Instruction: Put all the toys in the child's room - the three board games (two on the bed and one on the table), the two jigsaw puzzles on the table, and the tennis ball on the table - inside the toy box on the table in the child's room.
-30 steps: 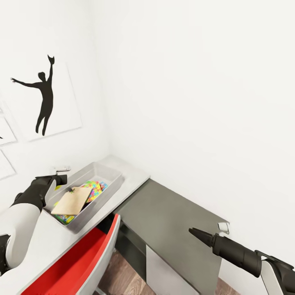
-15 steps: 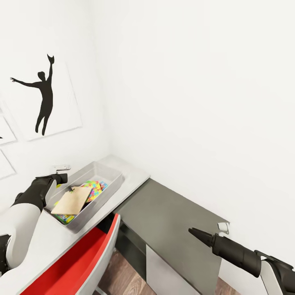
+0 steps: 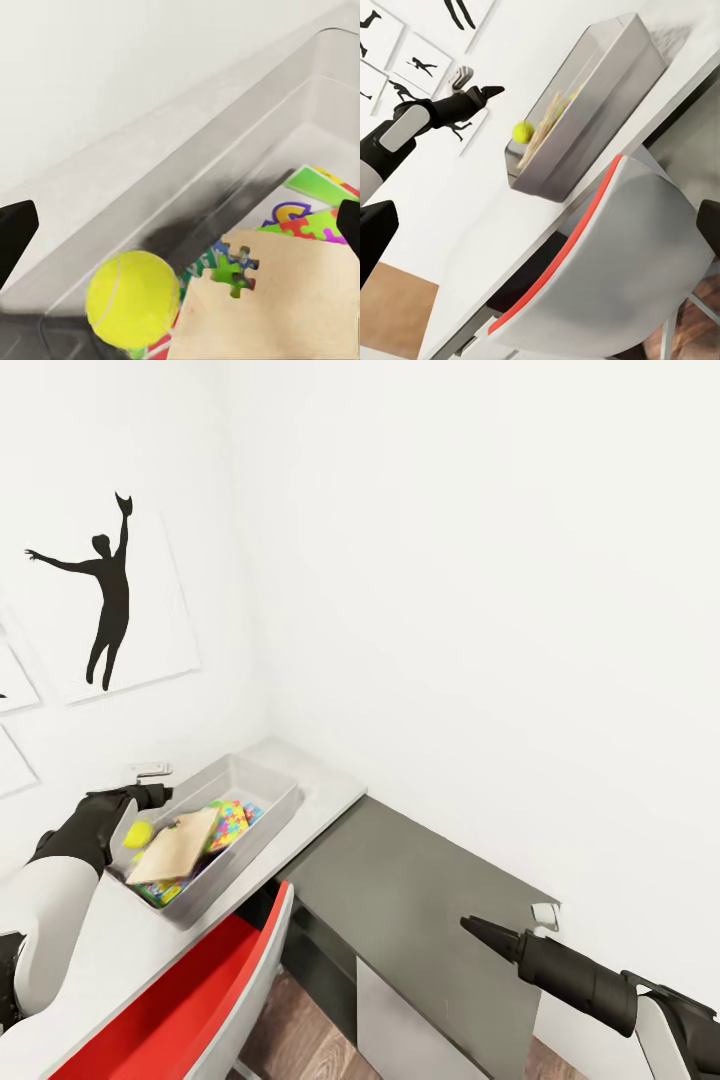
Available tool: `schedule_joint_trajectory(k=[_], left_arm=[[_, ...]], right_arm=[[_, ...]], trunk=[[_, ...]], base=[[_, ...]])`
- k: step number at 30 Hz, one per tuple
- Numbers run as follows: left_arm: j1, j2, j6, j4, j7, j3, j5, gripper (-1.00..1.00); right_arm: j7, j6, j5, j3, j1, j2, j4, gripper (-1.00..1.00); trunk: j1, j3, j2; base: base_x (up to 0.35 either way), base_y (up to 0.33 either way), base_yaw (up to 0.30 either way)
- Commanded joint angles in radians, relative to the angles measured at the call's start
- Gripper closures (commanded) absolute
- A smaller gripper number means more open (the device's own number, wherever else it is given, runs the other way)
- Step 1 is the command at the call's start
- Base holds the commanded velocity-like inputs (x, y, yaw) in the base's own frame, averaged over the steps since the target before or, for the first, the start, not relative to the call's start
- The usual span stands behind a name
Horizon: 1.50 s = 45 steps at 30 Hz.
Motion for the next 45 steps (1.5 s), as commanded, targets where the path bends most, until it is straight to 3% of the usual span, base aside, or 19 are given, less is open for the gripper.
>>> schedule_joint_trajectory(k=[1,13,18,21,25,26,28,29,32,34,36,37,38,41,43,45], left_arm=[[-0.001,0.0,0.005,-0.001,-0.002,0.004,-0.01,-1.0],[-0.001,0.001,0.007,-0.001,-0.008,0.004,-0.01,-1.0],[-0.001,0.015,0.015,-0.009,-0.057,0.008,0.001,-1.0],[-0.002,0.057,0.07,-0.026,-0.206,0.014,0.005,-1.0],[-0.001,0.123,0.185,-0.078,-0.504,0.022,0.006,-1.0],[-0.001,0.151,0.212,-0.088,-0.624,0.042,0.006,-1.0],[0.0,0.189,0.238,-0.094,-0.78,0.091,0.004,-1.0],[0.001,0.198,0.245,-0.095,-0.817,0.105,0.003,-1.0],[0.007,0.258,0.28,-0.095,-1.025,0.171,-0.001,-1.0],[0.01,0.295,0.287,-0.089,-1.122,0.187,-0.002,-1.0],[0.018,0.349,0.29,-0.045,-1.249,0.197,-0.001,-1.0],[0.019,0.363,0.29,-0.027,-1.281,0.199,0.0,-1.0],[0.023,0.402,0.286,0.035,-1.375,0.201,0.002,-1.0],[0.025,0.46,0.266,0.165,-1.534,0.203,0.002,-1.0],[0.026,0.486,0.209,0.253,-1.586,0.203,0.003,-1.0],[0.026,0.511,0.141,0.363,-1.586,0.204,0.003,-1.0]], right_arm=[[0.002,0.005,-0.002,0.0,-0.001,0.0,0.0,-1.0],[0.002,0.005,-0.002,-0.001,-0.001,-0.001,0.0,-1.0],[0.002,0.005,-0.002,-0.001,-0.001,-0.002,0.0,-1.0],[0.002,0.005,-0.002,-0.001,-0.001,-0.002,0.0,-1.0],[0.002,0.005,-0.003,-0.001,-0.001,-0.003,0.0,-1.0],[0.004,0.004,-0.003,-0.001,-0.001,-0.003,-0.001,-1.0],[0.006,0.004,-0.003,-0.002,-0.001,-0.003,-0.001,-1.0],[0.007,0.004,-0.003,-0.002,-0.001,-0.003,-0.001,-1.0],[0.01,0.004,-0.004,-0.017,-0.001,-0.002,-0.001,-1.0],[0.012,0.004,-0.005,-0.023,-0.001,-0.002,-0.001,-1.0],[0.015,0.004,-0.005,-0.026,-0.001,-0.002,-0.002,-1.0],[0.015,0.004,-0.005,-0.027,-0.001,-0.002,-0.001,-1.0],[0.017,0.004,-0.005,-0.028,-0.001,-0.002,-0.001,-1.0],[0.019,0.004,-0.008,-0.029,-0.001,-0.002,-0.002,-1.0],[0.02,0.004,-0.011,-0.032,-0.001,-0.002,-0.002,-1.0],[0.02,0.004,-0.013,-0.046,-0.001,-0.001,-0.002,-1.0]], trunk=[[0.001,-0.002,-0.002],[0.001,-0.002,-0.002],[0.001,-0.002,-0.002],[0.001,-0.002,-0.002],[0.001,-0.001,-0.002],[0.001,0.001,-0.002],[0.001,0.003,-0.002],[0.001,0.005,-0.002],[0.001,0.009,-0.002],[0.001,0.013,-0.002],[0.001,0.016,-0.002],[0.001,0.017,-0.002],[0.001,0.019,-0.002],[0.001,0.024,-0.002],[0.001,0.027,-0.002],[0.001,0.03,-0.002]], base=[[0.0,0.0,0.0],[0.0,0.0,0.0],[0.0,0.0,0.0],[0.0,0.0,0.0],[0.0,0.0,0.0],[0.0,0.0,0.0],[0.0,0.0,0.0],[0.0,0.0,0.0],[0.0,0.0,0.0],[0.0,0.0,0.0],[0.0,0.0,0.0],[0.0,0.0,0.0],[0.0,0.0,0.0],[0.0,0.0,0.0],[0.0,0.0,-0.006],[0.0,0.0,-0.064]])
